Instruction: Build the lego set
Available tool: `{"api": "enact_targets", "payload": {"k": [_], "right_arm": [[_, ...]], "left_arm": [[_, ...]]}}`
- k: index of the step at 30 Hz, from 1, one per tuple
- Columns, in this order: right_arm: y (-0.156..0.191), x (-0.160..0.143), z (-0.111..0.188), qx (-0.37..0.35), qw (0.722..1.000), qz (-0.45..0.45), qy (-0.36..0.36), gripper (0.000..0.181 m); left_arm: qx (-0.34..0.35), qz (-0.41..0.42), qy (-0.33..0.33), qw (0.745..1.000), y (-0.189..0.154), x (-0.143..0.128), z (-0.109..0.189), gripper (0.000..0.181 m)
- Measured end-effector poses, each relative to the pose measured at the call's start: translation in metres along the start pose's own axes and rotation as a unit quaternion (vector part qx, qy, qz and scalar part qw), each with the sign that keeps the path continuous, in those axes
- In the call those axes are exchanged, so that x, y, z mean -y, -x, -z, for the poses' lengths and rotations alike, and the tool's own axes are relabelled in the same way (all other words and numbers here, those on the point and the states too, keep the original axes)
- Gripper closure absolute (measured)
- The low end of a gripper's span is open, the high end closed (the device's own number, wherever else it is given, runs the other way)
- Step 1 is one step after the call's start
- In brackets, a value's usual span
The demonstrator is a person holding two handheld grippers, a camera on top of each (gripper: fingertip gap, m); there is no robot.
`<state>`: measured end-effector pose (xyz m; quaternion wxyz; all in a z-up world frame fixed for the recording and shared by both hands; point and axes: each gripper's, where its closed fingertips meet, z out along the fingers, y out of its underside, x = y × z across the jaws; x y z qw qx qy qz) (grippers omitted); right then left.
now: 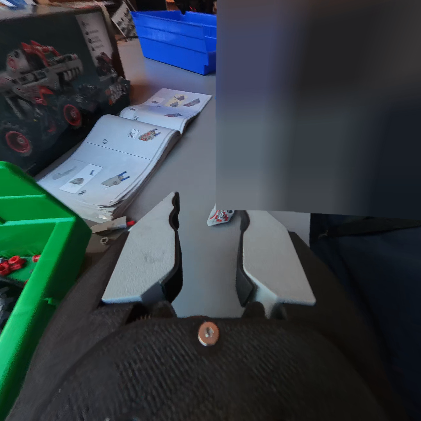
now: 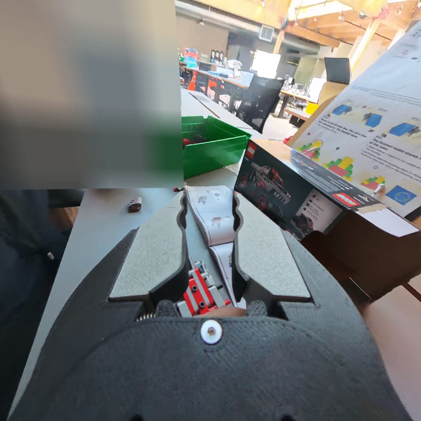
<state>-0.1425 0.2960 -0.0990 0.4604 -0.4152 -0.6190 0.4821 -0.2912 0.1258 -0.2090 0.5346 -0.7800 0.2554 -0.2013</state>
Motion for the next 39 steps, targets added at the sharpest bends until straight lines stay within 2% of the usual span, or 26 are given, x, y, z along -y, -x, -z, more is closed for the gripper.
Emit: {"api": "enact_targets", "payload": {"k": [1, 4, 7, 10, 14, 18, 22, 27, 29, 32, 33, 36, 39], "right_arm": [[0.003, 0.001, 0.002, 0.005, 1.000, 0.004, -0.006, 0.145], [0.015, 0.000, 0.003, 0.025, 0.999, 0.024, -0.003, 0.145], [0.042, 0.005, -0.002, 0.059, 0.997, 0.039, 0.008, 0.144], [0.078, 0.006, -0.016, 0.090, 0.992, 0.078, 0.035, 0.144], [0.135, -0.004, -0.047, 0.166, 0.982, 0.071, 0.058, 0.144], [0.169, -0.037, -0.090, 0.192, 0.976, 0.040, 0.099, 0.144], [0.159, -0.085, -0.140, 0.097, 0.968, 0.121, 0.200, 0.139], [0.161, -0.101, -0.170, 0.066, 0.936, 0.246, 0.243, 0.140], [0.156, -0.103, -0.177, 0.043, 0.923, 0.288, 0.250, 0.141], [0.154, -0.110, -0.185, 0.037, 0.906, 0.333, 0.259, 0.159], [0.152, -0.112, -0.186, 0.034, 0.902, 0.342, 0.262, 0.169], [0.150, -0.117, -0.187, 0.030, 0.907, 0.328, 0.261, 0.169], [0.139, -0.117, -0.186, 0.024, 0.938, 0.221, 0.265, 0.171]], "left_arm": [[-0.018, -0.005, 0.016, 1.000, -0.005, -0.004, -0.003, 0.129], [-0.056, -0.033, 0.097, 0.993, -0.021, -0.025, -0.017, 0.124], [-0.046, -0.053, 0.203, 0.977, -0.020, -0.054, -0.032, 0.122], [-0.039, -0.048, 0.205, 0.977, -0.017, -0.052, -0.039, 0.138], [-0.024, -0.026, 0.204, 0.978, -0.006, -0.051, -0.039, 0.159], [-0.038, 0.018, 0.200, 0.979, -0.004, -0.050, -0.038, 0.160], [-0.105, 0.139, 0.206, 0.963, -0.011, -0.046, -0.035, 0.160], [-0.159, 0.226, 0.199, 0.940, -0.009, -0.036, -0.029, 0.160], [-0.159, 0.239, 0.204, 0.936, -0.007, -0.037, -0.029, 0.160], [-0.185, 0.257, 0.199, 0.927, -0.014, -0.035, -0.030, 0.160], [-0.196, 0.264, 0.195, 0.924, -0.017, -0.033, -0.031, 0.160], [-0.193, 0.264, 0.196, 0.924, -0.017, -0.035, -0.032, 0.160], [-0.177, 0.249, 0.171, 0.937, -0.010, -0.026, -0.029, 0.157]]}}
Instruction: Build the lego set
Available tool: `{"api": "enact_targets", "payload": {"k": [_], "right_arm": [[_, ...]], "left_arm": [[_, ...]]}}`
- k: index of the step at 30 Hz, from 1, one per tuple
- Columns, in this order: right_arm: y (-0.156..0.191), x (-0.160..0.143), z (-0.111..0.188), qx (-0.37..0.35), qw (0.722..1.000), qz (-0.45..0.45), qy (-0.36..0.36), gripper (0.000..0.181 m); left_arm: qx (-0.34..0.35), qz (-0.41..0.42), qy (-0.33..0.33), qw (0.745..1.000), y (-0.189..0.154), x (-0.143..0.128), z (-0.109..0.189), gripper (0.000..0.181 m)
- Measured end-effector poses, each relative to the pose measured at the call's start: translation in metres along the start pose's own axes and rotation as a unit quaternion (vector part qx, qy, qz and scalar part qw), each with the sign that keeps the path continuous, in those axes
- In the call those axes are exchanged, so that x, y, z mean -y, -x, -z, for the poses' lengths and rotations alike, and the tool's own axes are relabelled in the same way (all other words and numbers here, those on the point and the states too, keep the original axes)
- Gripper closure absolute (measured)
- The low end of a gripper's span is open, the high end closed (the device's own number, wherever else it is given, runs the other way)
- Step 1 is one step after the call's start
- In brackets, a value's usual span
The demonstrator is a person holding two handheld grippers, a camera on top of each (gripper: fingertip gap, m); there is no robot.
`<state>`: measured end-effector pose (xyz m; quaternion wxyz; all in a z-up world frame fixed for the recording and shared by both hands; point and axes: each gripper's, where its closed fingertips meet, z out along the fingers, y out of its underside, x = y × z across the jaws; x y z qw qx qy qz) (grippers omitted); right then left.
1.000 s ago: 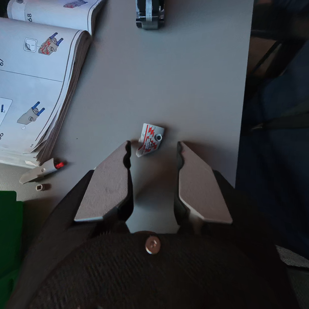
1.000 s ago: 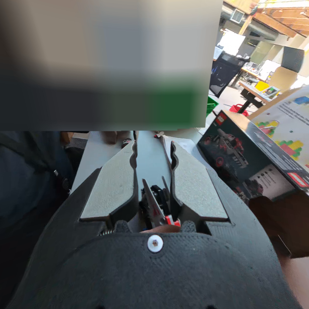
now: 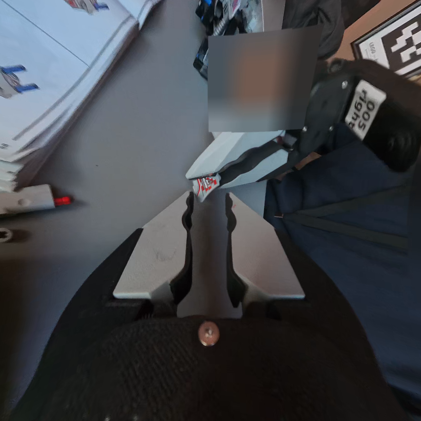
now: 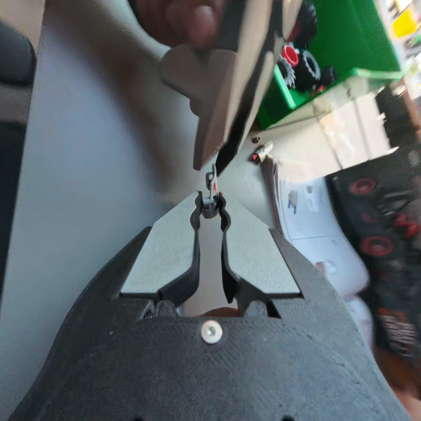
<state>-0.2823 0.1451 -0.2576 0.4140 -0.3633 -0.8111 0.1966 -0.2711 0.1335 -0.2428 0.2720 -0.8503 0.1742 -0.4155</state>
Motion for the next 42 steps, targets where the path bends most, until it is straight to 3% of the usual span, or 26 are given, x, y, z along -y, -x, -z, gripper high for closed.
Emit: {"api": "enact_targets", "payload": {"k": [2, 6, 15, 21, 25, 33, 37, 42], "right_arm": [[-0.005, 0.002, 0.003, 0.048, 0.991, -0.121, -0.027, 0.171], [-0.017, 0.018, 0.012, 0.126, 0.937, -0.308, -0.102, 0.171], [-0.001, 0.042, 0.024, 0.253, 0.864, -0.404, -0.163, 0.171], [0.006, 0.047, 0.029, 0.272, 0.866, -0.383, -0.172, 0.171], [0.009, 0.046, 0.028, 0.267, 0.875, -0.369, -0.165, 0.171], [0.010, 0.045, 0.026, 0.278, 0.864, -0.386, -0.163, 0.171], [0.007, 0.038, 0.023, 0.258, 0.872, -0.388, -0.148, 0.147], [0.007, 0.034, 0.020, 0.250, 0.874, -0.395, -0.133, 0.146]], "left_arm": [[0.048, -0.040, -0.024, 0.998, 0.007, 0.007, 0.011, 0.150], [0.099, -0.099, -0.040, 0.989, 0.004, 0.002, 0.021, 0.146], [0.074, -0.138, -0.108, 0.982, -0.016, 0.010, 0.026, 0.149], [-0.012, -0.110, -0.123, 0.986, -0.027, 0.014, 0.025, 0.168], [-0.058, -0.091, -0.123, 0.986, -0.034, 0.012, 0.024, 0.169], [-0.051, -0.096, -0.115, 0.987, -0.030, 0.010, 0.020, 0.176], [-0.009, -0.057, -0.126, 0.990, -0.011, 0.015, 0.026, 0.176], [0.023, -0.017, -0.132, 0.991, 0.008, 0.013, 0.035, 0.176]]}}
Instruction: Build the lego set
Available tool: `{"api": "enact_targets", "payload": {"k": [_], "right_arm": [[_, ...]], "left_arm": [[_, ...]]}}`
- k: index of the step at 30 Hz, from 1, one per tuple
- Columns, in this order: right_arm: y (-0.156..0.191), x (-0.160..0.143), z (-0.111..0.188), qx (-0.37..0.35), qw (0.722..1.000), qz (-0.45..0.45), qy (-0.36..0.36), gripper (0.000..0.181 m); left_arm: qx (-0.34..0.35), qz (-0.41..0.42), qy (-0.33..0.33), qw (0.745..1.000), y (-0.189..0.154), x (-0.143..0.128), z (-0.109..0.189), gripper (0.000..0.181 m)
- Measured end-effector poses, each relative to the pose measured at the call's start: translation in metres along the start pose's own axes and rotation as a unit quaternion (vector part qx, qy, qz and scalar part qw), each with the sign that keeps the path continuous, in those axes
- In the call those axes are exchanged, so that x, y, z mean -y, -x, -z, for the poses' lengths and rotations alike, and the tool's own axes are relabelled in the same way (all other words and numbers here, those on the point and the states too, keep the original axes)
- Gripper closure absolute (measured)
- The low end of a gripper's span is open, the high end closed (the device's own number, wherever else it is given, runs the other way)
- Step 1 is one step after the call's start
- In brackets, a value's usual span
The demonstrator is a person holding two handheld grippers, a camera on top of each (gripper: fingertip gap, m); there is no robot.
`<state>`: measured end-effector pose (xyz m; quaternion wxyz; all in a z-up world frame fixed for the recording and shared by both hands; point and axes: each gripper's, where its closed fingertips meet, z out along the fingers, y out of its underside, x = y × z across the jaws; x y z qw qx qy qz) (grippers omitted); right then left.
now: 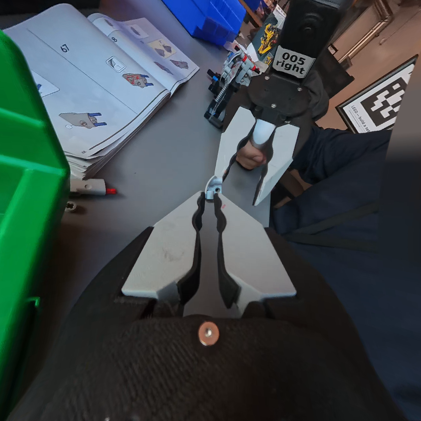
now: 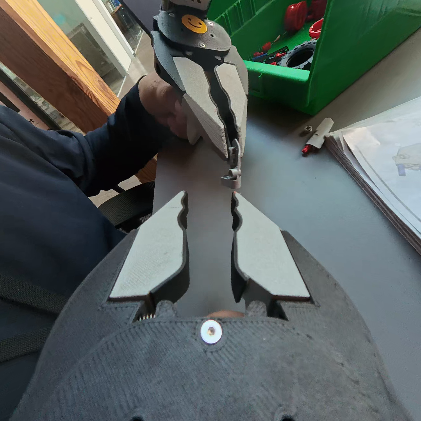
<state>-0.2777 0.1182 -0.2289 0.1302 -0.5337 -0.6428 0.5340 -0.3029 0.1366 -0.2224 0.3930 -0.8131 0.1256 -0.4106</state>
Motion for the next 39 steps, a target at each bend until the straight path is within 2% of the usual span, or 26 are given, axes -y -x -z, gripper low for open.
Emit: {"api": "enact_targets", "payload": {"k": [8, 13, 18, 23, 27, 32, 37, 39], "right_arm": [[-0.010, 0.004, 0.001, -0.020, 1.000, -0.006, -0.008, 0.152], [-0.008, 0.005, 0.002, -0.022, 1.000, 0.007, -0.013, 0.170], [-0.006, 0.005, 0.003, -0.032, 0.999, 0.038, -0.011, 0.170], [-0.018, 0.002, 0.005, -0.107, 0.989, 0.105, 0.006, 0.171], [-0.034, -0.005, 0.006, -0.208, 0.953, 0.215, 0.054, 0.171], [-0.048, -0.011, 0.008, -0.309, 0.871, 0.363, 0.121, 0.171], [-0.045, -0.014, 0.009, -0.320, 0.829, 0.436, 0.142, 0.171], [-0.045, -0.016, 0.008, -0.316, 0.822, 0.450, 0.148, 0.171]], "left_arm": [[-0.013, -0.018, -0.006, 1.000, -0.010, 0.000, -0.003, 0.176], [-0.009, -0.028, -0.007, 1.000, -0.016, 0.000, -0.006, 0.176], [-0.004, -0.040, -0.010, 0.999, -0.018, -0.003, -0.005, 0.176], [0.020, -0.044, 0.009, 0.999, -0.009, -0.013, -0.002, 0.170], [0.089, -0.088, 0.018, 0.992, 0.005, -0.013, 0.003, 0.166], [0.111, -0.100, 0.054, 0.987, 0.010, -0.018, -0.007, 0.159], [0.105, -0.124, 0.060, 0.985, 0.011, -0.014, -0.016, 0.157], [0.113, -0.134, 0.069, 0.982, 0.014, -0.014, -0.018, 0.157]]}}
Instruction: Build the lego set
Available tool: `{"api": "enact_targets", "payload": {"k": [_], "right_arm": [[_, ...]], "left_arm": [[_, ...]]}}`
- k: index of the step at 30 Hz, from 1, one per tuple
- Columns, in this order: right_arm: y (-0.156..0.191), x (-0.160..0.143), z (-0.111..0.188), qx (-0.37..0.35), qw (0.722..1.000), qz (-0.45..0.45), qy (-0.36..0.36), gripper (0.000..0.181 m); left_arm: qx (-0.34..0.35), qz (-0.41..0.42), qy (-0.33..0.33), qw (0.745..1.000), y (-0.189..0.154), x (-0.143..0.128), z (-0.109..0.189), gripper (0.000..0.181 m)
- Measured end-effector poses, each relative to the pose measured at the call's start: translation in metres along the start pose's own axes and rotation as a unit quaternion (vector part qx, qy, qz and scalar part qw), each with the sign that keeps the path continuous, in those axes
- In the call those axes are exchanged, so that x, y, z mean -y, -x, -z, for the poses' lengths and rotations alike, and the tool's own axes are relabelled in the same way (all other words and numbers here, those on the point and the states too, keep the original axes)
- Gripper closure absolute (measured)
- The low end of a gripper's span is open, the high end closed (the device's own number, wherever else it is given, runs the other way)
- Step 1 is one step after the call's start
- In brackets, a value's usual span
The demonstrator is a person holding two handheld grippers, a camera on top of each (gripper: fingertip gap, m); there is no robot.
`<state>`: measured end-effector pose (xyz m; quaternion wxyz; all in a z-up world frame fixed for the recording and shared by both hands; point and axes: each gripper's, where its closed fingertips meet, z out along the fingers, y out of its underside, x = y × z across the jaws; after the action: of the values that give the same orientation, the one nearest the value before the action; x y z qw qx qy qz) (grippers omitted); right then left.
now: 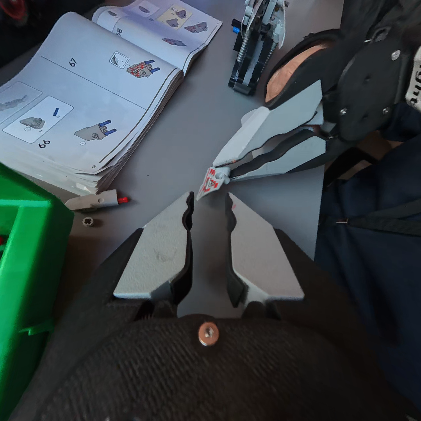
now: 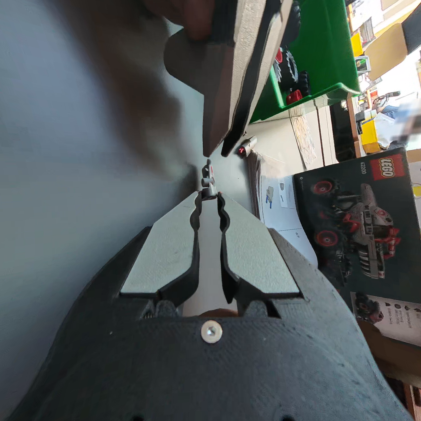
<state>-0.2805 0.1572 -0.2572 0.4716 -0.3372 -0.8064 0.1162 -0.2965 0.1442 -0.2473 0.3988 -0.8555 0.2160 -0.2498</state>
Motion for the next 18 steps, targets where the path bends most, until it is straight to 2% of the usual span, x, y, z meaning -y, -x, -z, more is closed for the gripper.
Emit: {"api": "enact_targets", "payload": {"k": [10, 15, 18], "right_arm": [[0.012, 0.001, 0.001, 0.044, 0.999, -0.009, -0.018, 0.167], [0.014, 0.002, 0.003, 0.055, 0.998, -0.011, -0.024, 0.168], [0.014, 0.001, 0.003, 0.045, 0.999, 0.010, -0.021, 0.176]], "left_arm": [[-0.016, -0.001, 0.061, 0.998, -0.006, -0.017, -0.011, 0.161], [-0.001, -0.012, 0.059, 0.998, -0.005, -0.017, -0.010, 0.178], [0.016, -0.016, 0.064, 0.998, -0.002, -0.020, -0.009, 0.171]]}}
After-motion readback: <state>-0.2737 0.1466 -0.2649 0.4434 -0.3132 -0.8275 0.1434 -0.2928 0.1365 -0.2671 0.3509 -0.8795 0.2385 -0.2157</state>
